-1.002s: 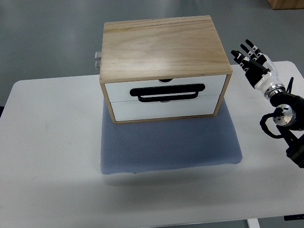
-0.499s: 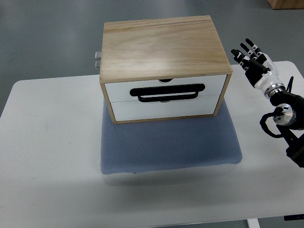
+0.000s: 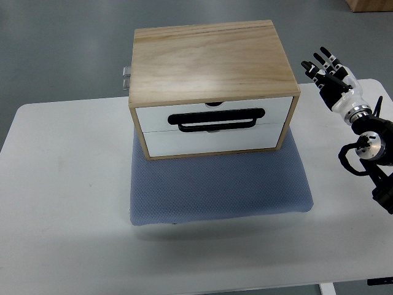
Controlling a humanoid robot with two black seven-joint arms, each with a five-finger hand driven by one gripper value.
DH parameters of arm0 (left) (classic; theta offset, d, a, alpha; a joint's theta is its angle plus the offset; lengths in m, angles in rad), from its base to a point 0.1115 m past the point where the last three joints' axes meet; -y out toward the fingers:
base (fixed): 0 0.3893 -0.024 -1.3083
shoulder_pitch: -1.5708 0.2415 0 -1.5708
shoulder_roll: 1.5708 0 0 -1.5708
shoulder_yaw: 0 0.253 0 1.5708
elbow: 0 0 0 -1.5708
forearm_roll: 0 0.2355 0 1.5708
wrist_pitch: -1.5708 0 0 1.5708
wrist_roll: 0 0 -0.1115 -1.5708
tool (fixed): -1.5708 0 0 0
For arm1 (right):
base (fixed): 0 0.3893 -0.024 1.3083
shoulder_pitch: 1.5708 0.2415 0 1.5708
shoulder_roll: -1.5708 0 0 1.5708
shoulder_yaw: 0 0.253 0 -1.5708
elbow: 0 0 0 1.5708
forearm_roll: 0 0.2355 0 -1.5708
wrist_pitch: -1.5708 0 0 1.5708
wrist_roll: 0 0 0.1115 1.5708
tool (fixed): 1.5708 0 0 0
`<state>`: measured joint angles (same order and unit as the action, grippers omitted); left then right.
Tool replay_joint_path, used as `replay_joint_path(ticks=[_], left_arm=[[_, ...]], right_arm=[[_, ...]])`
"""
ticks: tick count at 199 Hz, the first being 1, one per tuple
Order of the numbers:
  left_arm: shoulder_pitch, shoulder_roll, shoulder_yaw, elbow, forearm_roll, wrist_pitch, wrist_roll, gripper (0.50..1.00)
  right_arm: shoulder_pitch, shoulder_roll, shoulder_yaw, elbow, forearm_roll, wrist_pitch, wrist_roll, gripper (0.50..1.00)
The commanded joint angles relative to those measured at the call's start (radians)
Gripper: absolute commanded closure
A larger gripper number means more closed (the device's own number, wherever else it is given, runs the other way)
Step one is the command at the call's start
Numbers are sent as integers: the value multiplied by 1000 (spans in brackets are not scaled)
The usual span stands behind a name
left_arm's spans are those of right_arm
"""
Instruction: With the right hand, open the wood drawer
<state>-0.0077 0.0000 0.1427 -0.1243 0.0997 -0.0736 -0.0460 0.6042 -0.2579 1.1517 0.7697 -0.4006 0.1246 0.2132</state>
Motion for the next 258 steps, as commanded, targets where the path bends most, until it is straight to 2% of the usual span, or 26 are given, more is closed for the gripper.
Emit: replay_joint_path(ticks=[1, 153, 209, 258], left_arm=[[0, 0, 0, 0, 0, 0, 0, 500], [0, 0, 0, 0, 0, 0, 0, 500], [0, 0, 0, 0, 0, 0, 0, 500], [0, 0, 0, 0, 0, 0, 0, 500]], right_arm=[[0, 0, 2, 0, 0, 0, 2, 554], [6, -26, -1, 0, 0, -6, 3, 556], [77, -113, -26, 0, 5, 7, 2, 556], [177, -247, -199, 3, 52, 64, 5, 556]])
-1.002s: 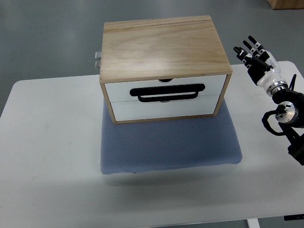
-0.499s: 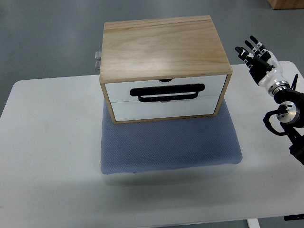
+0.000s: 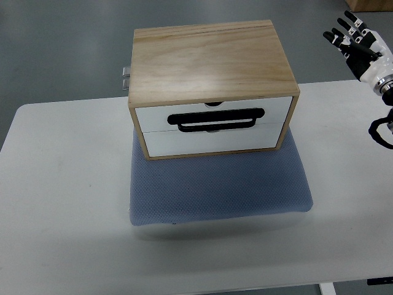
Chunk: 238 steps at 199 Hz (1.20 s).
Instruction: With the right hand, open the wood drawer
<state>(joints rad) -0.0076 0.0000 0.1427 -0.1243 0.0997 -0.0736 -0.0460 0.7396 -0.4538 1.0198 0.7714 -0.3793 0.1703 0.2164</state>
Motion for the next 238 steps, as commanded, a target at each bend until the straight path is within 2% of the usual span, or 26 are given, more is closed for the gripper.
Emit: replay_joint_path(ticks=[1, 39, 80, 108, 126, 158, 167, 168, 192, 238], left_arm=[[0, 0, 0, 0, 0, 0, 0, 500], [0, 0, 0, 0, 0, 0, 0, 500], [0, 0, 0, 0, 0, 0, 0, 500], [0, 0, 0, 0, 0, 0, 0, 500], [0, 0, 0, 0, 0, 0, 0, 500], [0, 0, 0, 0, 0, 0, 0, 500], [0, 0, 0, 0, 0, 0, 0, 500], [0, 0, 0, 0, 0, 0, 0, 500], [0, 0, 0, 0, 0, 0, 0, 500], [0, 0, 0, 0, 0, 0, 0, 500]], right_arm=[[41, -51, -67, 2, 31, 18, 1, 556], [158, -141, -225, 9, 62, 80, 1, 556], [296, -238, -394, 65, 62, 213, 1, 556], [451, -316, -564, 143, 62, 334, -2, 556], [555, -350, -671, 196, 62, 379, -5, 556], [774, -368, -886, 293, 62, 419, -8, 556], [774, -368, -886, 293, 62, 419, -8, 556], [844, -371, -964, 319, 62, 434, -8, 556], [991, -361, -1119, 384, 60, 441, -11, 556], [1172, -321, -1334, 503, 57, 441, -28, 556]])
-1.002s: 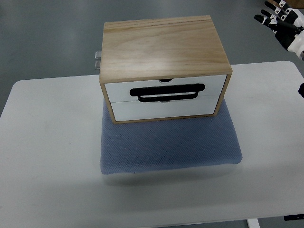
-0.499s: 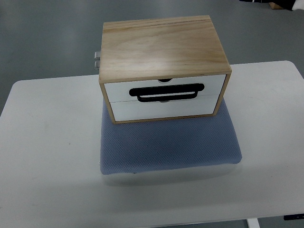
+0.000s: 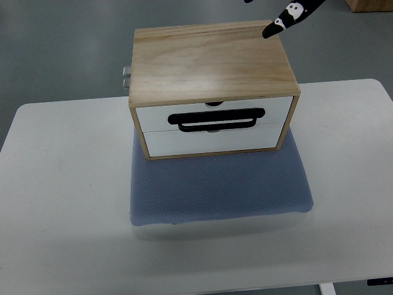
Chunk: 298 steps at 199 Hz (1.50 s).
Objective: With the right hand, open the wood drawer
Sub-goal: 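Move the right hand over the box down to the upper drawer's black handle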
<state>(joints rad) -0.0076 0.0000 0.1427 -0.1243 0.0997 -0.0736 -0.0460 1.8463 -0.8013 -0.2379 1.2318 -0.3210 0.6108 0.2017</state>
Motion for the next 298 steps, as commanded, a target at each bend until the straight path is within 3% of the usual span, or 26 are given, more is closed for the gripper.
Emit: replay_joint_path(ticks=[1, 78, 137, 201, 277, 298], left_arm=[[0, 0, 0, 0, 0, 0, 0, 500], [0, 0, 0, 0, 0, 0, 0, 500], [0, 0, 0, 0, 0, 0, 0, 500], [0, 0, 0, 0, 0, 0, 0, 500], [0, 0, 0, 0, 0, 0, 0, 500], [0, 0, 0, 0, 0, 0, 0, 500]], right_arm=[[65, 27, -77, 43, -1, 0, -13, 556], [128, 122, -199, 103, -1, 0, -145, 556], [136, 169, -258, 110, 3, 0, -205, 556], [137, 225, -317, 129, 48, -2, -216, 556], [148, 326, -362, 132, 94, -101, -219, 556], [146, 346, -362, 132, 97, -120, -248, 556]])
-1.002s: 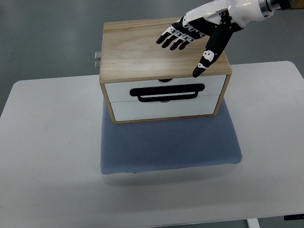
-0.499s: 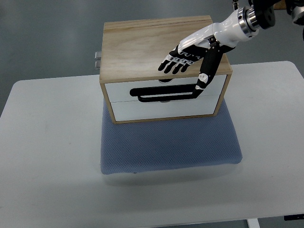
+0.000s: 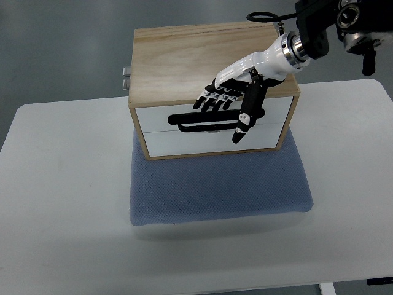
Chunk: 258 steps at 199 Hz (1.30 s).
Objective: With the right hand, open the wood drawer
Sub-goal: 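Move the right hand over the box down to the upper drawer's black handle, then hook the right hand fingers around the upper drawer's black handle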
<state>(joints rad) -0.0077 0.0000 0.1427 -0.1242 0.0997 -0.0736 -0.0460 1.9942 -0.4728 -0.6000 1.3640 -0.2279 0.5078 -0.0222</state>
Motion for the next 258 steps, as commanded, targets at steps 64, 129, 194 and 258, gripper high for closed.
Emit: replay_joint_path(ticks=[64, 129, 194, 258], left_arm=[[0, 0, 0, 0, 0, 0, 0, 500], [0, 0, 0, 0, 0, 0, 0, 500], [0, 0, 0, 0, 0, 0, 0, 500], [0, 0, 0, 0, 0, 0, 0, 500]], right_arm=[[-25, 60, 0, 0, 10, -77, -64, 556], [-55, 62, -15, -2, 10, -117, -77, 556], [-55, 62, -37, -2, 12, -120, -77, 556], [-55, 74, -58, 0, 12, -109, -79, 556]])
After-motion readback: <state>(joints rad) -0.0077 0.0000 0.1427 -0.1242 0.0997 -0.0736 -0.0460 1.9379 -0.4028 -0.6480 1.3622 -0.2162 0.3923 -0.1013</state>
